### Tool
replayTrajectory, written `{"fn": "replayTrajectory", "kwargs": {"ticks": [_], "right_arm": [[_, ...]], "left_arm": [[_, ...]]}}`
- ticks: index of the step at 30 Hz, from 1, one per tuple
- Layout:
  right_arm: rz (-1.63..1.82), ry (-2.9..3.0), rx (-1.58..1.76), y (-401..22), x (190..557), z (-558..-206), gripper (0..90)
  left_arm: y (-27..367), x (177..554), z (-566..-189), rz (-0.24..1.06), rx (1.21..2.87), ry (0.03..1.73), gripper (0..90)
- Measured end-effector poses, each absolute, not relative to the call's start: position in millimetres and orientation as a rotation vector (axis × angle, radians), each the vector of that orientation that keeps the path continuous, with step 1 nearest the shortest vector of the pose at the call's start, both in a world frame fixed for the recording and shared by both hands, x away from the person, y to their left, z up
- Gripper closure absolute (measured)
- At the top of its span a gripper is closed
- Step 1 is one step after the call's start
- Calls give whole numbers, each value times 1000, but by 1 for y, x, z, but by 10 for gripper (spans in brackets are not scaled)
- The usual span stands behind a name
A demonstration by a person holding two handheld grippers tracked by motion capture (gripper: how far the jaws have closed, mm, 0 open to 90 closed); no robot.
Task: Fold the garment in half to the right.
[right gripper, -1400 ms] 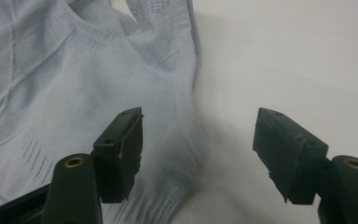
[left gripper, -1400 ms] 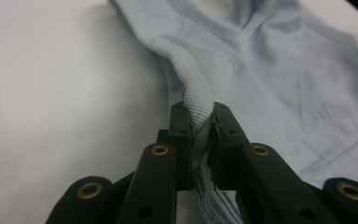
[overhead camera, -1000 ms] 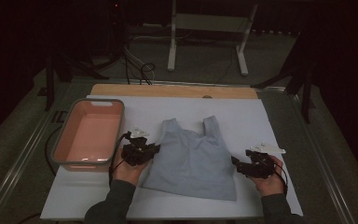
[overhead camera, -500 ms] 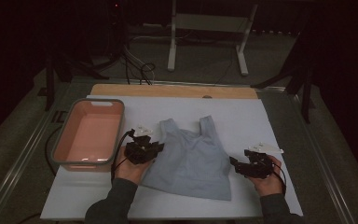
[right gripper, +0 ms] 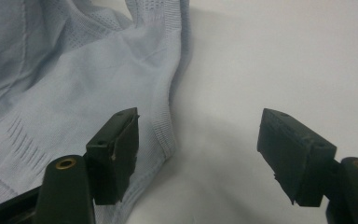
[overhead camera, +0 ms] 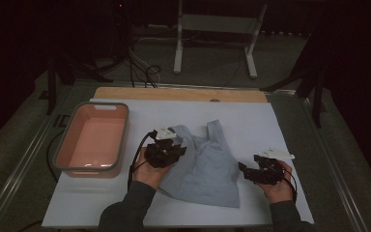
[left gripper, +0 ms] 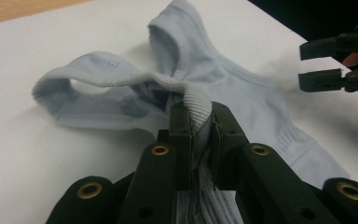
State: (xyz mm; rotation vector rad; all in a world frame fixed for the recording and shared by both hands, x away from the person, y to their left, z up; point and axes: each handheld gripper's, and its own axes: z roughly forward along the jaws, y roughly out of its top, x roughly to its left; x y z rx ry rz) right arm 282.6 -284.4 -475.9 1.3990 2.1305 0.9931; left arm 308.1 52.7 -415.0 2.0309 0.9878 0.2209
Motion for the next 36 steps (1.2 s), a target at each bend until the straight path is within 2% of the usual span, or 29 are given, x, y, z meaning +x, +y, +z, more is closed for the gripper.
{"fn": "replayTrajectory", "kwargs": {"ticks": [21, 36], "right_arm": [[995, 2122, 1400, -287, 282, -475, 296], [1007, 2101, 1405, -289, 280, -473, 298]], "left_arm": [[3, 316, -418, 143, 2030, 921, 817], [-28, 320, -421, 144, 2058, 899, 817]]}}
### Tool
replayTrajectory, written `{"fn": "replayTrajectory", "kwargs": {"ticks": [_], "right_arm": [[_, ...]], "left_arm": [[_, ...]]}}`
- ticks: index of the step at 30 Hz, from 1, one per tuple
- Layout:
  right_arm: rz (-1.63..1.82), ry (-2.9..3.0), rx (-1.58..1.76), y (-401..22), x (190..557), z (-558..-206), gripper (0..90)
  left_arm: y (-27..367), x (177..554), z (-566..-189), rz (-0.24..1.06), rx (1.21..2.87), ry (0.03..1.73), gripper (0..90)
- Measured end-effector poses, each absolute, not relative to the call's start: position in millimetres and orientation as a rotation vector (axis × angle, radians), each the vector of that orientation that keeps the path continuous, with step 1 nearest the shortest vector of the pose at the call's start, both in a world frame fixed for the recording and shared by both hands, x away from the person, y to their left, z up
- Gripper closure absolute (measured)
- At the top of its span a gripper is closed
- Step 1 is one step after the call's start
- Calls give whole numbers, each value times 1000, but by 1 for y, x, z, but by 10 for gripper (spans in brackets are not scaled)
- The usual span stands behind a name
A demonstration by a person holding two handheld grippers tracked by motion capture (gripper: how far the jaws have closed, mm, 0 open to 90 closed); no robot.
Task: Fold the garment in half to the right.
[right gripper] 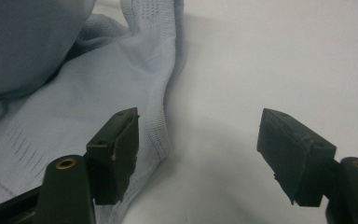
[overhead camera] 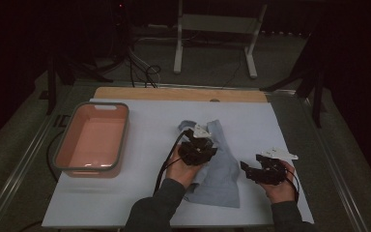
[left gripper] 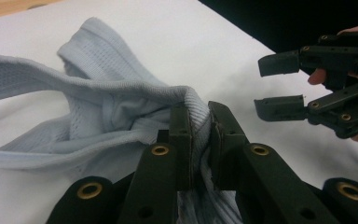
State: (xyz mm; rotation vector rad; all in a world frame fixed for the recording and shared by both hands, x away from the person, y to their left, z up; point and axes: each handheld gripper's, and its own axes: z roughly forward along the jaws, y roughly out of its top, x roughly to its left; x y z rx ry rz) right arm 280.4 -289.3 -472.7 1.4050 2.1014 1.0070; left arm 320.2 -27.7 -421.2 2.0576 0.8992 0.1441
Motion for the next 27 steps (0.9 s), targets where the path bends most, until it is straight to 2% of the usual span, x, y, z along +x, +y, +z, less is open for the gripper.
{"fn": "replayTrajectory", "kwargs": {"ticks": [13, 20, 23, 27], "right_arm": [[1008, 2073, 1408, -292, 279, -471, 303], [1016, 2060, 1398, -291, 278, -469, 305], [1018, 2060, 1396, -290, 277, -468, 305], [1027, 2070, 1387, -289, 276, -468, 305]], "left_arm": [[-53, 321, -428, 126, 2075, 872, 816], [-64, 324, -440, 61, 2095, 855, 804], [-67, 325, -445, 18, 2096, 839, 782], [-66, 325, -447, -19, 2067, 841, 633]]}}
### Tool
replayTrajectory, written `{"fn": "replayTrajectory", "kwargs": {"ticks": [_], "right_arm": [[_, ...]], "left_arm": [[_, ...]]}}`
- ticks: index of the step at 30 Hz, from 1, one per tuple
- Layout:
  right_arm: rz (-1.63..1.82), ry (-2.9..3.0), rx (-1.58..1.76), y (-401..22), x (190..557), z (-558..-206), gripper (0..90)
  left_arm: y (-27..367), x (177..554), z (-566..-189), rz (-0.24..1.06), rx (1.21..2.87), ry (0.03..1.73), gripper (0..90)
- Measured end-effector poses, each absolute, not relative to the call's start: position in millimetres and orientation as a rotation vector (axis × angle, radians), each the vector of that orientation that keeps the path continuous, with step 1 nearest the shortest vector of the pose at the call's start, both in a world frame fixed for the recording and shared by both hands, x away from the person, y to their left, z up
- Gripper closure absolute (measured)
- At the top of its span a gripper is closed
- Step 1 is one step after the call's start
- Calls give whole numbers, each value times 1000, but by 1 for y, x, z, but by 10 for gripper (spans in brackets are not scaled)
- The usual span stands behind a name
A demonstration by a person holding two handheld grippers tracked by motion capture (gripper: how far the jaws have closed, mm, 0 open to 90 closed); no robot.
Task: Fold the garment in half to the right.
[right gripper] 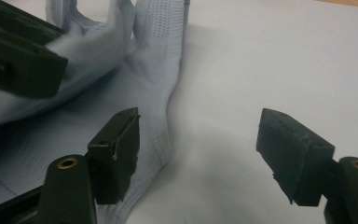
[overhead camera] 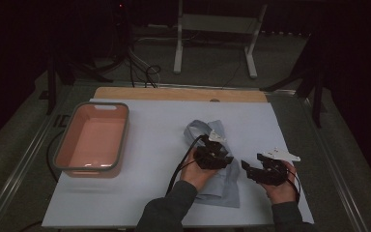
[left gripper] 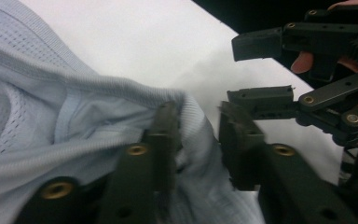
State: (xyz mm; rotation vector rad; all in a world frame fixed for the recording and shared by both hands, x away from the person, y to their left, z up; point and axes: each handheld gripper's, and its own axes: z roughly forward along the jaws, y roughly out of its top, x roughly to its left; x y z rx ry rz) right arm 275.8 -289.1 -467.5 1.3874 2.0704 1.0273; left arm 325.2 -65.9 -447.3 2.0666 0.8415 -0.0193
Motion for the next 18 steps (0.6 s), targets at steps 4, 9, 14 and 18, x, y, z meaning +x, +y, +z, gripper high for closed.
{"fn": "replayTrajectory", "kwargs": {"ticks": [4, 9, 14, 18], "right_arm": [[1043, 2093, 1387, -288, 275, -467, 305], [1062, 2124, 1355, -281, 272, -465, 306], [1099, 2145, 1332, -273, 272, -461, 346], [1133, 2181, 1296, -266, 271, -459, 394]], "left_arm": [[-61, 327, -448, -2, 2050, 867, 486], [-47, 328, -444, 43, 1999, 914, 364], [-32, 326, -436, 113, 1975, 923, 275], [-20, 325, -432, 145, 1961, 938, 239]]}}
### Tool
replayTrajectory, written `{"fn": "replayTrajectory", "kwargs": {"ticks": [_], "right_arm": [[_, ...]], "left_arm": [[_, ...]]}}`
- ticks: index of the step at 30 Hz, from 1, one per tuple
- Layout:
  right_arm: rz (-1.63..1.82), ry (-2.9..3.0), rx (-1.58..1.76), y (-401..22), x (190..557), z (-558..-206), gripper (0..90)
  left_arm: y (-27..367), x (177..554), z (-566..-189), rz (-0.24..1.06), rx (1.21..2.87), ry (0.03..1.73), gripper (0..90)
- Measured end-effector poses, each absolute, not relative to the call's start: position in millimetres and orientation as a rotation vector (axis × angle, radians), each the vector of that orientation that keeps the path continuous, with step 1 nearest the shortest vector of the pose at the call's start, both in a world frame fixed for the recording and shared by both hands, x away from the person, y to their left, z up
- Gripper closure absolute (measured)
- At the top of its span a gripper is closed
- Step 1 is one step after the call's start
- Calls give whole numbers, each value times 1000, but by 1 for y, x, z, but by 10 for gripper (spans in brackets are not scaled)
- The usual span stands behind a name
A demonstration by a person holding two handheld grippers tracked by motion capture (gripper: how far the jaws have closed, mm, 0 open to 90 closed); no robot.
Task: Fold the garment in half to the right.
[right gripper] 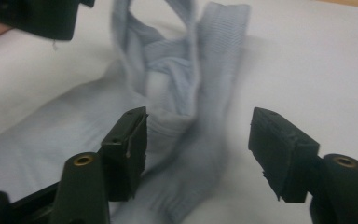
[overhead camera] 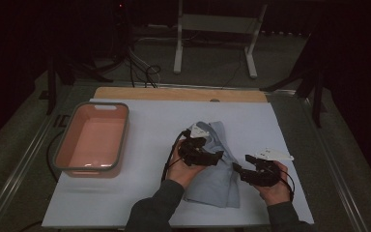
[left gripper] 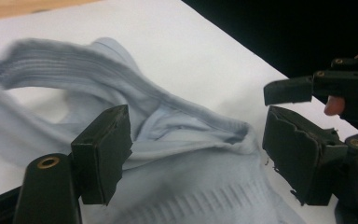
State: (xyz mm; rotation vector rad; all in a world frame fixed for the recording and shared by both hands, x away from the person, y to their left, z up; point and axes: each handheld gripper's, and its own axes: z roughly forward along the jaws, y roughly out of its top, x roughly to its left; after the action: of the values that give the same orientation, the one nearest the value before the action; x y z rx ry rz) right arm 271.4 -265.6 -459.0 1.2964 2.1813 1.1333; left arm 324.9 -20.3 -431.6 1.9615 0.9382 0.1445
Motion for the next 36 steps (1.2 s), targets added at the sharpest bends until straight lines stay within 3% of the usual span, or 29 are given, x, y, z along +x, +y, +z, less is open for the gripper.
{"fn": "replayTrajectory", "kwargs": {"ticks": [8, 13, 14, 16, 18, 29, 36], "right_arm": [[1138, 2231, 1233, -245, 278, -455, 510], [1108, 2271, 1221, -238, 284, -459, 538], [1079, 2297, 1227, -234, 287, -462, 610], [1078, 2305, 1224, -233, 288, -462, 610], [1075, 2316, 1212, -232, 288, -460, 874], [1102, 2203, 1263, -250, 291, -452, 886], [1008, 2199, 1336, -260, 296, -467, 886]], "left_arm": [[2, 322, -430, 199, 1947, 970, 206], [16, 320, -432, 212, 1934, 992, 206], [20, 320, -433, 212, 1941, 994, 206], [20, 320, -433, 212, 1941, 994, 206], [27, 319, -439, 211, 1927, 1016, 211], [21, 315, -449, 181, 1948, 1006, 231], [5, 312, -455, 171, 1991, 983, 234]]}}
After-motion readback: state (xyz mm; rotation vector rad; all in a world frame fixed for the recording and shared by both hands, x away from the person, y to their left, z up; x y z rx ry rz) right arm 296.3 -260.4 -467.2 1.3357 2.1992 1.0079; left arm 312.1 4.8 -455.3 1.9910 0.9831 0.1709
